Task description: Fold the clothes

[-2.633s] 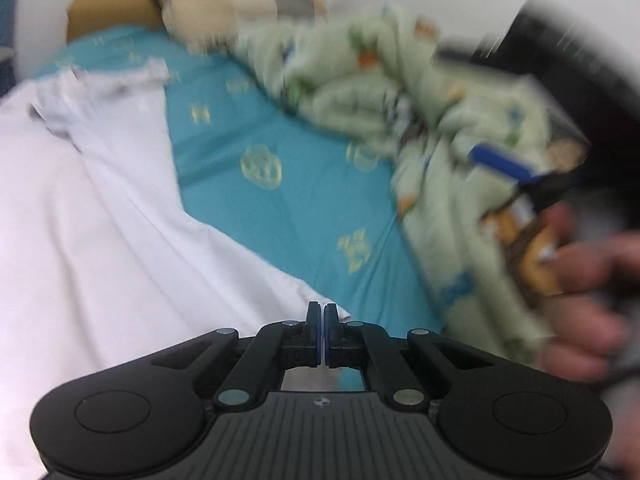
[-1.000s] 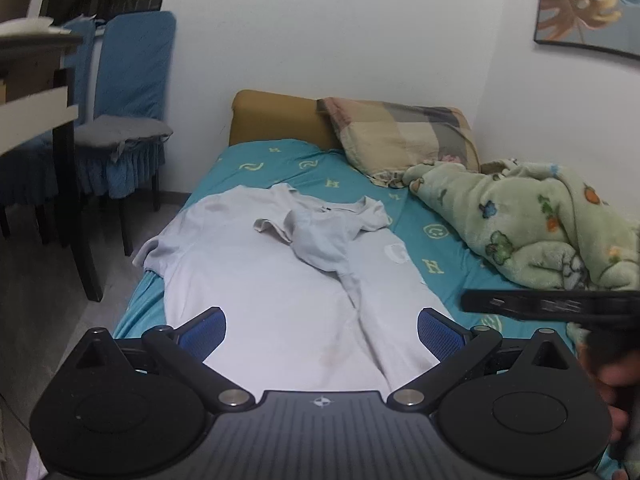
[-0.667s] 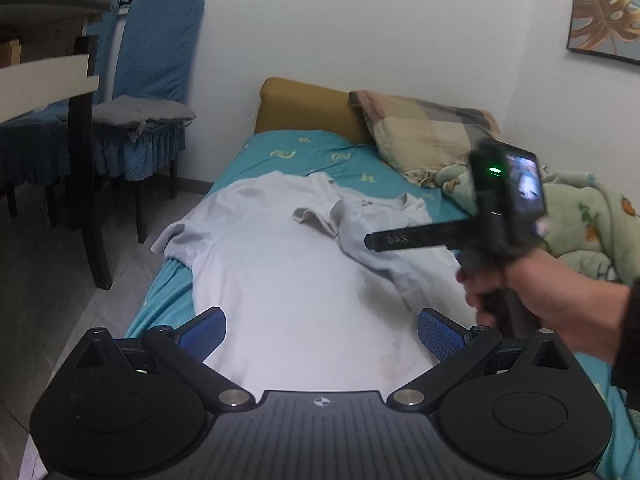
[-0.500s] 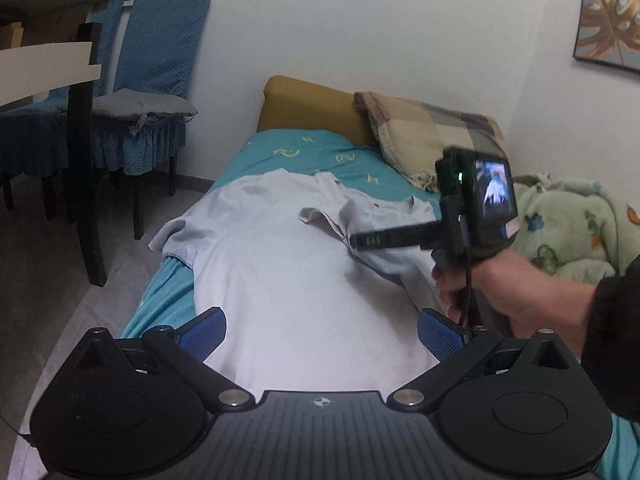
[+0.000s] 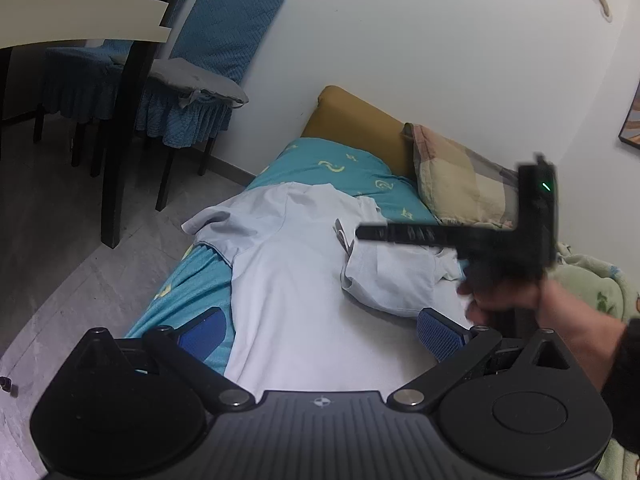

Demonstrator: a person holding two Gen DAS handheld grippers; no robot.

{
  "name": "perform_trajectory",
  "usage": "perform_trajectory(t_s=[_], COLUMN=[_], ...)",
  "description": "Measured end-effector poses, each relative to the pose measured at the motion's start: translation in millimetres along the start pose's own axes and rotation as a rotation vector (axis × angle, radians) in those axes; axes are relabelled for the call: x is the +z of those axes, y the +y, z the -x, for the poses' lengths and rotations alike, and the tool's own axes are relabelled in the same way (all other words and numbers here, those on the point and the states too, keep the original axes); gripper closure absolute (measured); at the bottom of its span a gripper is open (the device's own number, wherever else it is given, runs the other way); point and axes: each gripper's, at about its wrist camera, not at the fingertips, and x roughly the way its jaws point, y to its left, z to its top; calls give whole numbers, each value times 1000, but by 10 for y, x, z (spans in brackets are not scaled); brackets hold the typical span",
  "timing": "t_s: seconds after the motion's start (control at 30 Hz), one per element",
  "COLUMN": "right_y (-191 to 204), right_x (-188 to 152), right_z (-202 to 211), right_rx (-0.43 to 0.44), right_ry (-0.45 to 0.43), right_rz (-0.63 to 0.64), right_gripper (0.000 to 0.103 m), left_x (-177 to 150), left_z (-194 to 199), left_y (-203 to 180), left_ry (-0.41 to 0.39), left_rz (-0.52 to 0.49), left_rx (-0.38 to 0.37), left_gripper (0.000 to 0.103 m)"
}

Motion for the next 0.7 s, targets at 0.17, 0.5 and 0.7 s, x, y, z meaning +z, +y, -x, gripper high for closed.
perform_trajectory(t_s=[0.17,0.5,0.7], right_y=[-173,-388,-158], right_x=[147,236,330], right_z=[-640,-785,-706], right_rx=[-168,-340,-367], right_ry=[108,-35,-56], right_rz=[-26,-155,-50], right_gripper=[42,93,20], left_x=[-33,-4,26], left_z=[5,-35,-30], left_y=[-41,60,149], left_ry=[4,0,0], left_rz=[-16,-11,5], left_rx=[-2,54,92], left_gripper=[0,0,0])
